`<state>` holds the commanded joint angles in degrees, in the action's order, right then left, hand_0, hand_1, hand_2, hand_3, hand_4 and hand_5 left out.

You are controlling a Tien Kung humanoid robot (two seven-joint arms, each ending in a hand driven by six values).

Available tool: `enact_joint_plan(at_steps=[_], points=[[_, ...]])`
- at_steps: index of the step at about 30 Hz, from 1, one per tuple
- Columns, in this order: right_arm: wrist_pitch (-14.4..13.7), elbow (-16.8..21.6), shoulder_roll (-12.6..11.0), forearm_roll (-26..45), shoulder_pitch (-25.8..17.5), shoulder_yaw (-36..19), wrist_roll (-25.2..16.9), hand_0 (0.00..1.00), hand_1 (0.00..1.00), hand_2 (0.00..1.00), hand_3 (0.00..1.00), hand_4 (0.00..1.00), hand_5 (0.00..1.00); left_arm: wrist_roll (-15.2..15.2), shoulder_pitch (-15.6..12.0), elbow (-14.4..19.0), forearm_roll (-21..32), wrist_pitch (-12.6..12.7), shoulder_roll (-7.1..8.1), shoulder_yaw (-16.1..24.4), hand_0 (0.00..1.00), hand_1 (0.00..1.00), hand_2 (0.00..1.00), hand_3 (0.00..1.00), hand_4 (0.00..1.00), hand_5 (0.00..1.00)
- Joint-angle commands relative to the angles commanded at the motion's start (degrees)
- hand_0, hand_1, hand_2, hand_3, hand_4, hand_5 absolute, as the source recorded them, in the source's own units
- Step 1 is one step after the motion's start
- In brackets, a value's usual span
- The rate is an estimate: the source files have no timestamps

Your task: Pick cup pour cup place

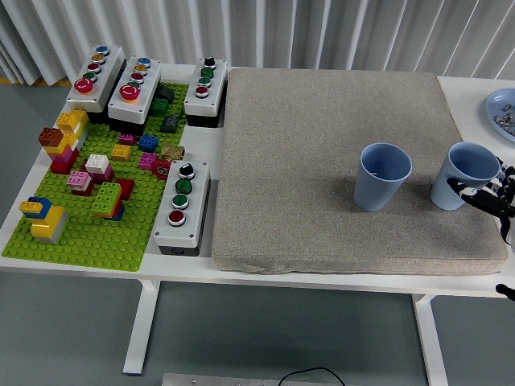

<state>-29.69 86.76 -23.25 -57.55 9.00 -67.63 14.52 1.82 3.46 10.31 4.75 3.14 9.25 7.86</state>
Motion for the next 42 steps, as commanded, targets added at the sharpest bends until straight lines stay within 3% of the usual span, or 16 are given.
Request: enact_joint_plan(at_steps=[10,27,33,38,42], points=[[0.33,2.31,-2.39,0.31,-2.4,-1.52,0.75,0.886,0.842,0.941,0.947,0.9,0.314,0.41,0.11,0.0,-2.47,0.05,0.04,2.54,0.747,0.733,0.801,0.669,0.519,0.934],[0.37,6.52,-4.35,0.46,-6.84,-3.65,1.85,0.886,0.842,0.941,0.948,0.898,0.309,1.26,0.07,0.0,-6.27,0.04,0.21,6.22,0.748,0.733,0.8,0.668,0.52,0.938],[0.06,8.61,-6.54,-0.06,-9.05,-6.81,2.19,0.886,0.842,0.942,0.947,0.897,0.307,1.79,-0.03,0.0,-8.37,-0.01,0.28,8.26,0.748,0.733,0.799,0.668,0.519,0.94],[-0.66,9.42,-6.94,-0.03,-8.68,-8.57,1.84,0.885,0.841,0.938,0.944,0.897,0.307,1.97,0.0,0.0,-9.08,-0.04,0.39,8.83,0.748,0.733,0.799,0.668,0.52,0.941],[-1.72,8.91,-5.35,0.54,-5.14,-9.34,0.4,0.876,0.827,0.883,0.924,0.893,0.304,1.94,-0.01,0.0,-8.89,-0.06,0.47,8.55,0.748,0.733,0.798,0.666,0.52,0.943]])
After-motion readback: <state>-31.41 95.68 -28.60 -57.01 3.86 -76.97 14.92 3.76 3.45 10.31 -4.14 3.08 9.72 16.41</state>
